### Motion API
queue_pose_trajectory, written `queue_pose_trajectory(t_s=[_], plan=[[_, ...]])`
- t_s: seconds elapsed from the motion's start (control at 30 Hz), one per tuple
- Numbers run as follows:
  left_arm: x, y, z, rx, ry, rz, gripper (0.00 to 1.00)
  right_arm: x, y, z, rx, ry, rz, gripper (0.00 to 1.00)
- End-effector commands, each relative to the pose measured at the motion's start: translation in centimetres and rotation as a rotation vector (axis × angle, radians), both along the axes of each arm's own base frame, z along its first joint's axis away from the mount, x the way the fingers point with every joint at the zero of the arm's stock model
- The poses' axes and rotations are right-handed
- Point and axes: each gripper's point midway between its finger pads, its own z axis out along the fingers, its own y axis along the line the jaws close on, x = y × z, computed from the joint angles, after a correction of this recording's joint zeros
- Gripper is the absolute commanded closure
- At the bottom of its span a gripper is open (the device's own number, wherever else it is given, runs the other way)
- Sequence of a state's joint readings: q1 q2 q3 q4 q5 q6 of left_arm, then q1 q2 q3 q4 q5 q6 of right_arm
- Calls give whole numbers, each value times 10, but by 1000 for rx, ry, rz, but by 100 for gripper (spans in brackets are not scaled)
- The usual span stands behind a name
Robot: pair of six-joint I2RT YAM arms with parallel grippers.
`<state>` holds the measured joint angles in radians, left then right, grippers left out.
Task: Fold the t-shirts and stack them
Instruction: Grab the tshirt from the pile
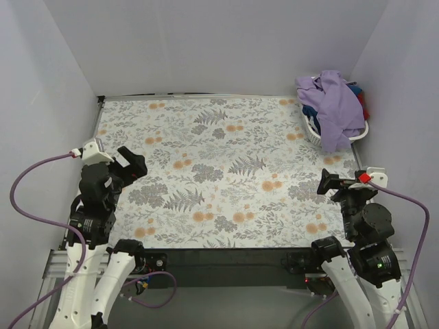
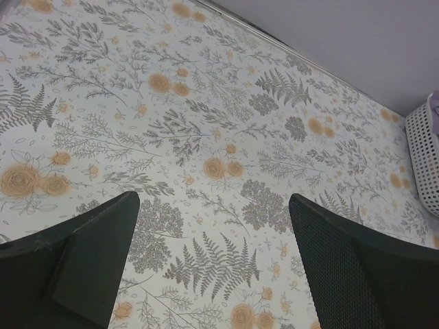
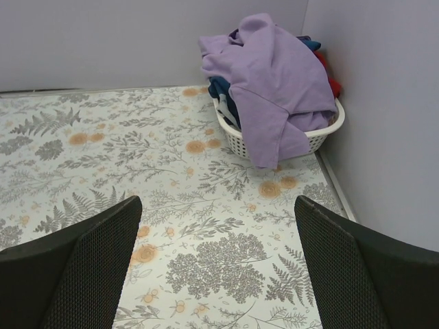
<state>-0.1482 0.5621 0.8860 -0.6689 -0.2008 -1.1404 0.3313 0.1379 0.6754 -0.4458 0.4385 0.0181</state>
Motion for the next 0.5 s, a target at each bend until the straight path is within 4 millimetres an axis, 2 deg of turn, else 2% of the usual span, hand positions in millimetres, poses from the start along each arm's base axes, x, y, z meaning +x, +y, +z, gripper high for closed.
queue_pose_trajectory(t_s=[0.0, 0.13, 0.17, 0.2, 0.27, 0.3, 0.33, 0.37, 0.47], plan=[[3, -3, 7, 15, -51, -26, 9, 9, 6, 10, -5, -28, 21, 2], [13, -11, -1, 38, -60, -71, 9, 31, 29, 7, -27, 29, 110, 2], [16, -14, 1, 45, -73, -88, 7, 36, 36, 15, -24, 19, 136, 2], [17, -16, 1, 45, -80, -97, 7, 48, 50, 9, -36, 62, 190, 2], [19, -23, -1, 45, -95, -122, 5, 62, 63, 16, -35, 60, 233, 2], [19, -24, -4, 43, -96, -124, 5, 78, 68, 13, -43, 98, 232, 2], [19, -27, -7, 43, -95, -132, 5, 88, 68, 14, -47, 114, 217, 2], [20, -29, -14, 41, -87, -133, 4, 109, 67, 17, -50, 149, 166, 2], [19, -34, -33, 38, -71, -149, 2, 143, 61, 21, -78, 203, 78, 2]])
